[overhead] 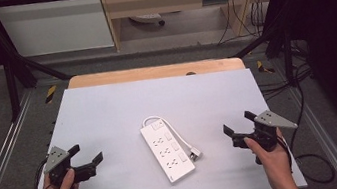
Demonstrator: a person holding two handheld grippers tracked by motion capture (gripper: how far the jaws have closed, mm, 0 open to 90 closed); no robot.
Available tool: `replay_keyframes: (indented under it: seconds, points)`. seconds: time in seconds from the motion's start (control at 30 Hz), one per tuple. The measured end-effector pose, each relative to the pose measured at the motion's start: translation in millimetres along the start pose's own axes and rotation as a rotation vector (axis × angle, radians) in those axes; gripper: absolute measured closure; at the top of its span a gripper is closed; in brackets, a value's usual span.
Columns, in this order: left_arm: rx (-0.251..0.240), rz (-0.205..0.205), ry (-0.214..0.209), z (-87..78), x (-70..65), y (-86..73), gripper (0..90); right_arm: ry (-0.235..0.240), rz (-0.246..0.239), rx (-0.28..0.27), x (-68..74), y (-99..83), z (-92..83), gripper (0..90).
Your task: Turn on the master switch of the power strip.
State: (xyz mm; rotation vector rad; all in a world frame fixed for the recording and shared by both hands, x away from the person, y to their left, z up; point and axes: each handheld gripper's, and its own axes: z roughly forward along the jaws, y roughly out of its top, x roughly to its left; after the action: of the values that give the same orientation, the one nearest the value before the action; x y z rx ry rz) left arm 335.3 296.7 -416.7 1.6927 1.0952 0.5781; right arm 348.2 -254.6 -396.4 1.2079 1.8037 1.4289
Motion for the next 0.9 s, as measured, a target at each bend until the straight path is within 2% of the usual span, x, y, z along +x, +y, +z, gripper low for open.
replay_keyframes:
  seconds: [0.07, 0.13, 0.17, 0.23, 0.33, 0.37, 0.47, 0.5, 0.53, 0.57, 0.63, 0.83, 0.9]
  points:
    - [0.003, -0.004, 0.002, 0.2, 0.4, -0.6, 6.4, 0.003, -0.001, 0.002, 0.8, 1.9, 1.2, 5.8]
    - [0.009, -0.005, 0.003, 0.2, 0.5, -1.1, 6.5, 0.011, -0.001, -0.01, 2.7, 5.3, 3.9, 9.0]
    - [0.011, -0.004, 0.003, 0.0, 0.1, -1.0, 6.5, 0.011, 0.001, -0.01, 5.3, 8.3, 7.4, 13.7]
    - [0.009, 0.004, 0.003, 0.0, -1.3, -0.4, 6.4, 0.011, -0.001, -0.015, 7.3, 9.6, 9.3, 15.4]
    - [0.013, 0.014, -0.004, 1.0, -3.0, -0.3, 6.4, 0.02, -0.027, -0.026, 17.3, 14.4, 15.3, 23.1]
    - [0.012, 0.017, -0.009, 0.5, -3.3, 0.1, 6.4, 0.02, -0.027, -0.026, 17.3, 14.4, 15.3, 23.1]
    - [0.004, 0.015, -0.009, 0.4, -3.5, 0.1, 6.1, 0.025, -0.058, -0.019, 24.9, 18.4, 20.0, 31.3]
    - [0.004, 0.01, -0.006, 0.9, -3.3, -0.2, 6.1, 0.024, -0.071, -0.023, 28.9, 21.4, 23.6, 39.6]
    - [0.006, 0.008, -0.007, 1.2, -3.0, -0.2, 6.2, 0.029, -0.077, -0.023, 30.3, 22.8, 25.7, 43.5]
    - [0.006, -0.001, -0.007, 1.6, -2.5, -0.3, 6.2, 0.029, -0.077, -0.023, 30.3, 22.8, 25.7, 43.5]
    - [0.008, -0.008, -0.009, 2.7, -1.6, -0.4, 6.3, 0.041, -0.081, -0.021, 33.2, 25.1, 30.8, 50.7]
    - [0.013, 0.003, -0.007, 2.5, -3.4, -0.8, 6.4, 0.069, -0.106, -0.027, 47.4, 30.7, 49.2, 69.5]
    - [0.012, 0.003, -0.008, 2.7, -2.9, -0.9, 6.4, 0.08, -0.118, -0.035, 52.8, 33.7, 54.8, 73.2]
